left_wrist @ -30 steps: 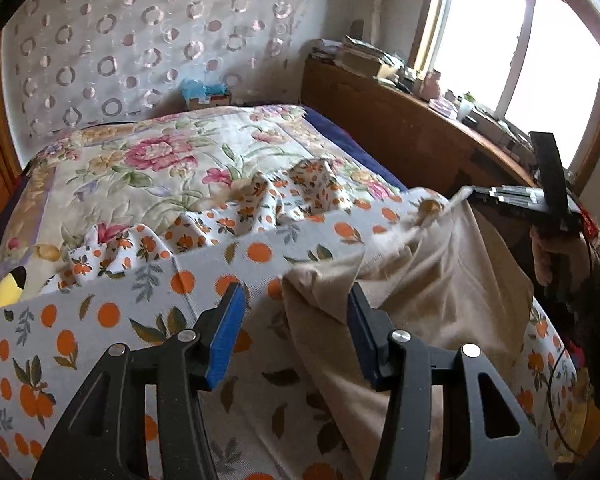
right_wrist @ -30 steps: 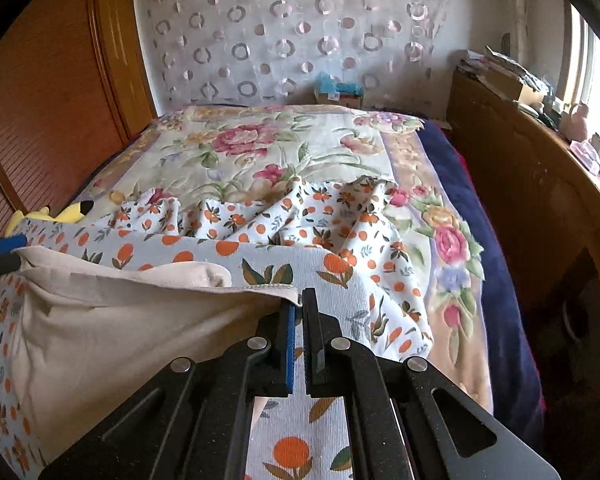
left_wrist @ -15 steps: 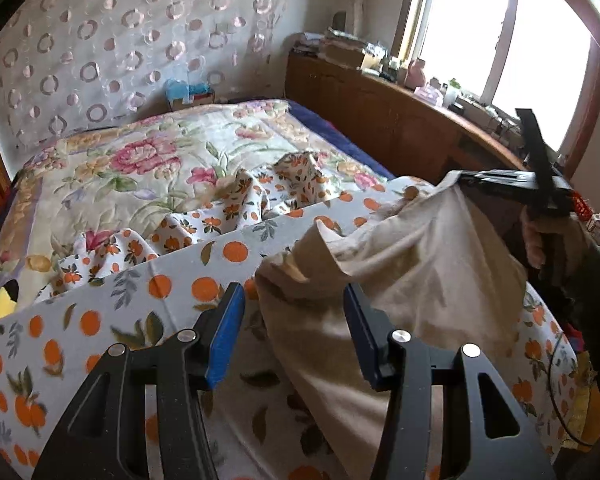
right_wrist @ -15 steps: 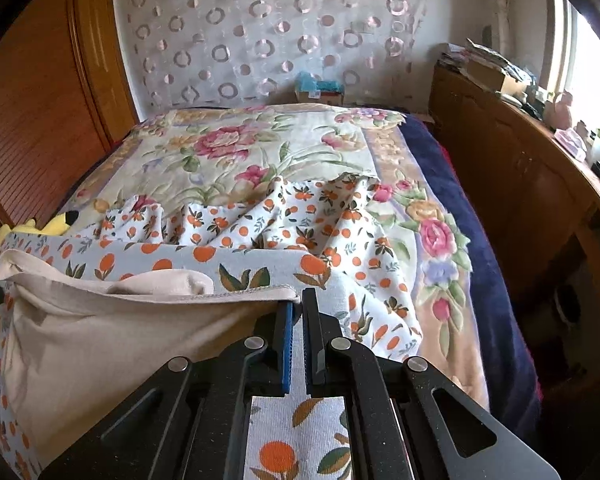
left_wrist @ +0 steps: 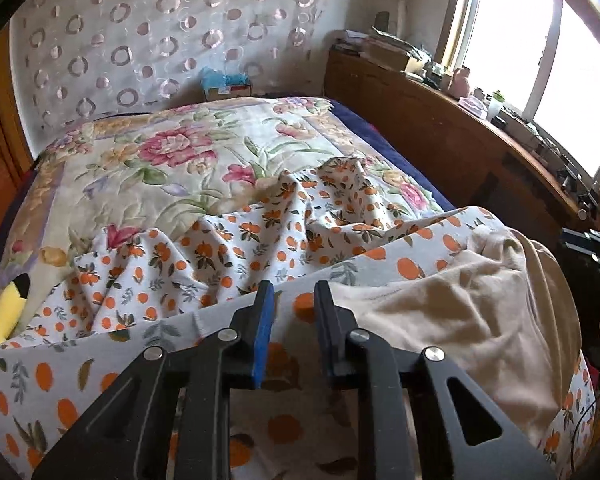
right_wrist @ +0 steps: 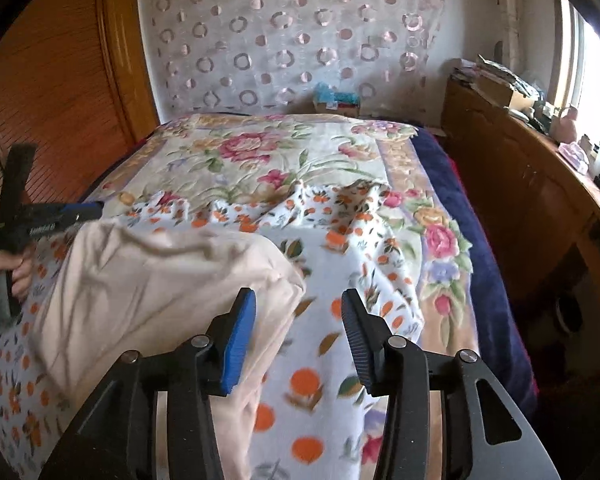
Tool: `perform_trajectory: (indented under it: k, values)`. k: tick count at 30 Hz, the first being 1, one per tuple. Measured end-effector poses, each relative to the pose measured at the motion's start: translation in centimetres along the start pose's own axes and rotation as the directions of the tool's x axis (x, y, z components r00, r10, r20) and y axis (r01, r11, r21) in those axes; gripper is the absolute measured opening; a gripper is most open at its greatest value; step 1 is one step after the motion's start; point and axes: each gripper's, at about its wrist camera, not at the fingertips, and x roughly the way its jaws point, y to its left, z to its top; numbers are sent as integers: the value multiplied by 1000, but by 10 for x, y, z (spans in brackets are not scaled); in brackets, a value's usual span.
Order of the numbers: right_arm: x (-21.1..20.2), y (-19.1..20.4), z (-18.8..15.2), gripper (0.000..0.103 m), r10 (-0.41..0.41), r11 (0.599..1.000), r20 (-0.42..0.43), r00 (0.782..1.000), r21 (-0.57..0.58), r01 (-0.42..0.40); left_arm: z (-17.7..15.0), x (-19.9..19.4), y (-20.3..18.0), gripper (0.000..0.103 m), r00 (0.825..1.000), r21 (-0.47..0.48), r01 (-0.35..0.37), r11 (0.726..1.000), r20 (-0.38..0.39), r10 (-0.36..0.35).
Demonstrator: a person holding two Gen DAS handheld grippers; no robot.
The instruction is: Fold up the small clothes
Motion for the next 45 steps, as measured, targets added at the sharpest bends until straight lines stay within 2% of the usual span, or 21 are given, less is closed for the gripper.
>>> perform_trajectory:
  k: [8, 17, 18, 19, 20, 21, 23, 25, 29, 31, 32, 33, 34, 36, 38, 39, 40, 45]
  values:
    - [-25, -5, -38, 46, 92, 996, -44, 995, 21, -91, -15, -34, -1, 22, 999, 4, 8, 1000, 38, -8]
    - [-28, -3, -63, 46, 160, 987, -110, 981, 31, -157, -38, -60, -22, 22, 997, 26, 70, 997, 42, -71]
    - [-27, -4, -64, 43, 167, 986, -114, 979, 31, -165, -40, -61, -25, 22, 996, 32, 76, 997, 41, -78]
    - [-26, -4, -64, 31, 183, 983, -115, 976, 32, -180, -40, -61, -28, 22, 996, 35, 79, 996, 40, -81]
    - [-27, -6, -65, 14, 203, 979, -115, 972, 32, -201, -40, -61, -29, 22, 996, 37, 80, 996, 39, -82]
    - [-28, -7, -65, 5, 211, 978, -115, 971, 23, -209, -41, -61, -31, 22, 996, 39, 82, 996, 36, -83]
    - [-34, -10, -63, 4, 197, 980, -106, 975, -5, -198, -41, -61, -33, 22, 996, 41, 83, 996, 35, -85]
    - [-46, -12, -65, 3, 142, 989, -90, 986, -27, -145, -43, -62, -35, 22, 996, 40, 85, 996, 34, -86]
    - [-52, -29, -70, 1, 75, 997, -92, 993, 3, -75, -44, -61, -36, 22, 995, 33, 93, 995, 29, -93]
    - [-52, -32, -71, 2, 48, 999, -90, 995, 15, -46, -44, -59, -36, 35, 995, 24, 103, 994, 15, -103]
    - [-53, -33, -71, 2, 26, 1000, -80, 996, 17, -25, -44, -59, -35, 46, 994, 18, 107, 994, 16, -107]
    - [-54, -35, -69, 2, 41, 999, -67, 997, 25, -39, -44, -58, -34, 48, 994, 15, 111, 994, 18, -111]
    - [-54, -33, -68, 3, 48, 998, -60, 997, 34, -46, -44, -57, -34, 51, 993, 15, 115, 993, 12, -115]
    - [-50, -34, -61, 18, 17, 999, -47, 999, 39, -16, -44, -53, -34, 57, 993, 16, 117, 993, -1, -117]
    - [-48, -27, -54, 64, 28, 998, -29, 999, 51, -27, -43, -49, -36, 64, 993, 15, 117, 993, -4, -117]
    - [-43, -27, -50, 72, 42, 997, -20, 999, 65, -40, -43, -46, -36, 64, 993, 15, 120, 993, -8, -120]
    - [-38, -25, -47, 76, 51, 996, -16, 999, 71, -50, -42, -44, -36, 64, 992, 12, 122, 992, -13, -122]
    - [11, -22, -37, 76, 82, 994, -47, 996, 81, -78, -38, -25, -38, 64, 993, 5, 105, 994, -50, -105]
